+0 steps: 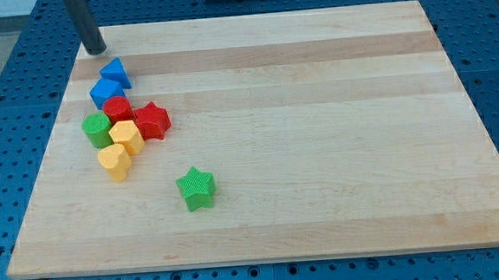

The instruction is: Separate the blue blocks from each other

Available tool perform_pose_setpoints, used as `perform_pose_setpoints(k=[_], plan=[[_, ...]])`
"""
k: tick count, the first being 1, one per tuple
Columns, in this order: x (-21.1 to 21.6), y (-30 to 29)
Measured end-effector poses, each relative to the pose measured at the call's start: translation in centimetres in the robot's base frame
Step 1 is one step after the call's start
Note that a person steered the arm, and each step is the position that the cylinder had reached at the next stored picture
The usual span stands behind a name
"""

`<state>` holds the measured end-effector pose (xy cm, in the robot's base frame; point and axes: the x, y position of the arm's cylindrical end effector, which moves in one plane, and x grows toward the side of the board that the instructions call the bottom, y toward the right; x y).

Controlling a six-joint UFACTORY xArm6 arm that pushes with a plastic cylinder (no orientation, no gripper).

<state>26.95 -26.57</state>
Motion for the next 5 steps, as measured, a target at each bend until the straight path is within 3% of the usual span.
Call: perform_pose_setpoints(k=[4, 5], plan=[[20.5, 1.4], [21.8, 1.0]])
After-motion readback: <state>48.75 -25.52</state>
